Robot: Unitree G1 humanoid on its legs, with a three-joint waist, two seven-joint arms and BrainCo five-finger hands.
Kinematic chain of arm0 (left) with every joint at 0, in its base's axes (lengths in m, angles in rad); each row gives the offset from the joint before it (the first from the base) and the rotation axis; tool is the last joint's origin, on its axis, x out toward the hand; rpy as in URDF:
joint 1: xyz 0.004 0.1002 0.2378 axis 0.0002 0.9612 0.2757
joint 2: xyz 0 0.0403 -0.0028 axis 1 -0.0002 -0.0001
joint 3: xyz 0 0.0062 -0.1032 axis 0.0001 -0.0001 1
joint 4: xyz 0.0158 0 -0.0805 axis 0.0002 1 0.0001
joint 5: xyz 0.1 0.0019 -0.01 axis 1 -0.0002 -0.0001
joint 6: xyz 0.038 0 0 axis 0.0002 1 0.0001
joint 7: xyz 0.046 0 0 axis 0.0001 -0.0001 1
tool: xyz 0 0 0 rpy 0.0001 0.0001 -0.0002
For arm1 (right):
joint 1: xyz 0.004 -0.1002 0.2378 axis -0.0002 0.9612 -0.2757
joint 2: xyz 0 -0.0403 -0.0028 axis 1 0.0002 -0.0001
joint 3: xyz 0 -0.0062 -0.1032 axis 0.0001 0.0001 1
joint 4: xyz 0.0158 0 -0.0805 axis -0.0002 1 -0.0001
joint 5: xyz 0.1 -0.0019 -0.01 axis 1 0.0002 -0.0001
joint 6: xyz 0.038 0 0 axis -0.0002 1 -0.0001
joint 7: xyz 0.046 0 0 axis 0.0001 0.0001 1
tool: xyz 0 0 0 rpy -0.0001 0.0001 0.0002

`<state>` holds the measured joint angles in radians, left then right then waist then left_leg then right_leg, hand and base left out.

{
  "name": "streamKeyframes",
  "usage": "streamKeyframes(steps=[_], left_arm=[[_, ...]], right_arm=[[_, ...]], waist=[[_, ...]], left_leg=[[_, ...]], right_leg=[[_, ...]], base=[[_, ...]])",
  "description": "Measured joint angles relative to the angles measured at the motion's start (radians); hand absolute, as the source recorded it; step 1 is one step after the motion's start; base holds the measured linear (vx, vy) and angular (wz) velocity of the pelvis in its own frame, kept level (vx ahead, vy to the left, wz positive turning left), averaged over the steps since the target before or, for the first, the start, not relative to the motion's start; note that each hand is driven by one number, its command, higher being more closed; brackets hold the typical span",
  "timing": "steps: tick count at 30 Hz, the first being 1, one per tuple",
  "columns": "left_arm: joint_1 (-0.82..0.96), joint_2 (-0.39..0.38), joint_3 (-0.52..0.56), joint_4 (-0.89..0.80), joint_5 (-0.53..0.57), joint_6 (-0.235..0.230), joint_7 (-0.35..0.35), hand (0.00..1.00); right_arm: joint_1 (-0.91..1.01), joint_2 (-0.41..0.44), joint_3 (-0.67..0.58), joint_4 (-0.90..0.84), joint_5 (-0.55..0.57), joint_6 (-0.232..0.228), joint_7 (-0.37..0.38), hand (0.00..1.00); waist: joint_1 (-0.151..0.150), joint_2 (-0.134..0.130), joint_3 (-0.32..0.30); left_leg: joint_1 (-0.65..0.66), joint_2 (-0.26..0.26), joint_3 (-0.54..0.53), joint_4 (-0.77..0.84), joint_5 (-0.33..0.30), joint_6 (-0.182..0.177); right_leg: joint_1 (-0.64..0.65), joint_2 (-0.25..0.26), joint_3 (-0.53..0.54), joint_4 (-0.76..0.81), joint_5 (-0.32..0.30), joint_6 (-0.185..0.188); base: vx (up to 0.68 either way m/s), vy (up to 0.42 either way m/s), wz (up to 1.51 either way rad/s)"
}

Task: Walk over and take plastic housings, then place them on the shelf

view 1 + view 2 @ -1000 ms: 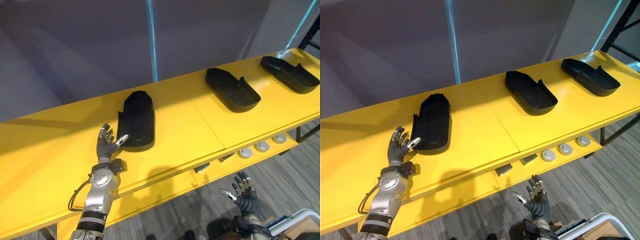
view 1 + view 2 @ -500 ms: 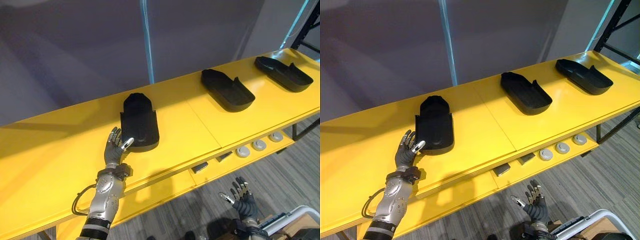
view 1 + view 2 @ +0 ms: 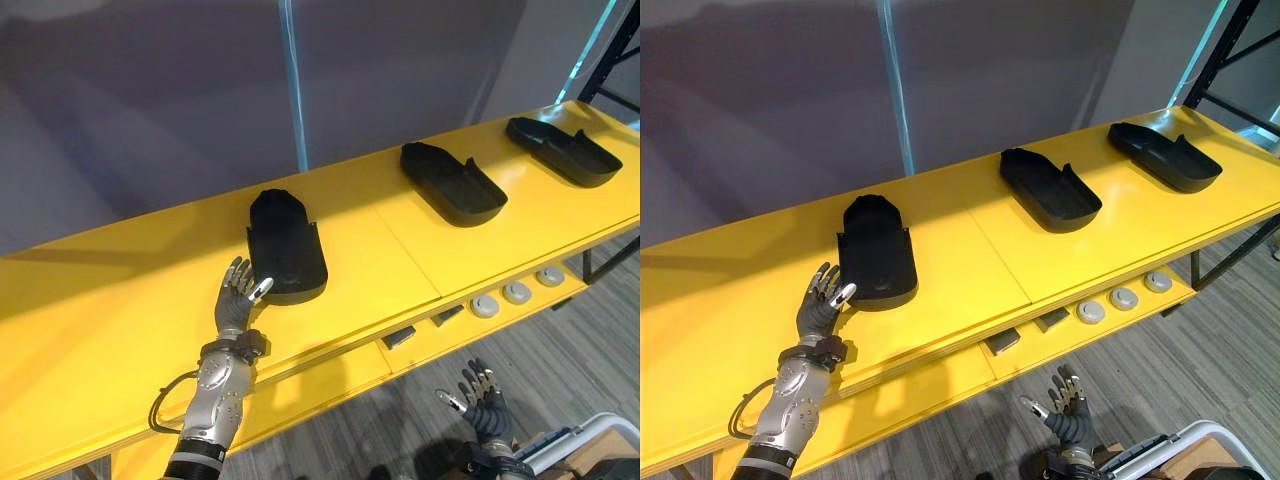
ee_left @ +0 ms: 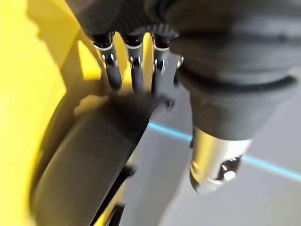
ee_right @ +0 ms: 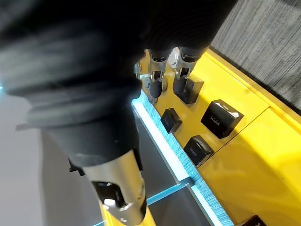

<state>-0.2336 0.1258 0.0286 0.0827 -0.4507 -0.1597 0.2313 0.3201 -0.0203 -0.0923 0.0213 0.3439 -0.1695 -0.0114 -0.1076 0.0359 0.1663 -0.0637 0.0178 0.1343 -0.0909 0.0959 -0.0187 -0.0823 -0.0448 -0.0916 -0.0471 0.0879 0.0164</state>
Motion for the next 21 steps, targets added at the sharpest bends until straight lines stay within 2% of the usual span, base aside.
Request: streamKeyframes(steps=[3,5,7,10,12,15,21], left_arm=[[0.059,-0.072,0.003,-0.231,0.272,-0.014,0.119,1.0],[0.086,-0.094,-0.017,-0.315,0.382,-0.03,0.161,1.0],[0.116,-0.107,-0.056,-0.374,0.442,-0.051,0.175,1.0],[0.156,-0.114,-0.146,-0.418,0.476,-0.076,0.171,1.0],[0.173,-0.115,-0.219,-0.417,0.476,-0.082,0.142,1.0],[0.191,-0.116,-0.261,-0.413,0.465,-0.083,0.102,1.0],[0.187,-0.115,-0.343,-0.263,0.348,-0.08,0.012,1.0]], right_arm=[[0.019,0.017,0.013,0.0,-0.013,-0.004,0.003,0.0],[0.027,0.025,0.023,0.0,-0.014,-0.015,0.006,0.0],[0.036,0.026,0.036,0.0,-0.014,-0.023,0.01,0.0],[0.04,0.027,0.057,0.0,-0.014,-0.03,0.018,0.0],[0.037,0.028,0.066,-0.001,-0.013,-0.031,0.022,0.0],[0.037,0.029,0.065,-0.001,-0.013,-0.033,0.023,0.0],[0.035,0.029,0.065,-0.002,-0.013,-0.035,0.019,0.0]], waist=[[0.005,0.002,-0.003],[0.005,0.011,-0.014],[0.007,0.021,-0.021],[0.01,0.03,-0.029],[0.011,0.029,-0.03],[0.011,0.029,-0.035],[0.01,0.028,-0.045]], left_leg=[[0.016,0.0,-0.003,-0.001,0.0,0.0],[0.016,-0.001,-0.005,-0.001,0.0,0.0],[0.016,-0.002,-0.01,-0.001,0.002,0.003],[0.017,-0.003,-0.019,-0.002,0.004,0.006],[0.015,-0.003,-0.021,-0.002,0.004,0.004],[0.013,-0.003,-0.02,-0.002,0.004,0.004],[-0.006,-0.003,-0.016,-0.001,0.009,0.007]], right_leg=[[0.018,0.0,-0.002,-0.001,-0.002,0.001],[0.018,0.0,-0.003,0.0,-0.002,0.001],[0.019,-0.001,-0.006,0.003,-0.003,0.003],[0.022,-0.003,-0.015,0.004,-0.01,0.013],[0.022,-0.003,-0.025,0.004,-0.01,0.013],[0.019,-0.004,-0.025,0.004,-0.011,0.013],[-0.001,-0.003,-0.023,0.004,-0.009,0.015]], base=[[-0.01,0.008,0.02],[-0.02,0.008,0.02],[-0.05,0.018,0.06],[-0.06,0.01,0.09],[-0.07,0.005,0.05],[-0.05,0.005,-0.01],[0.0,0.002,-0.01]])
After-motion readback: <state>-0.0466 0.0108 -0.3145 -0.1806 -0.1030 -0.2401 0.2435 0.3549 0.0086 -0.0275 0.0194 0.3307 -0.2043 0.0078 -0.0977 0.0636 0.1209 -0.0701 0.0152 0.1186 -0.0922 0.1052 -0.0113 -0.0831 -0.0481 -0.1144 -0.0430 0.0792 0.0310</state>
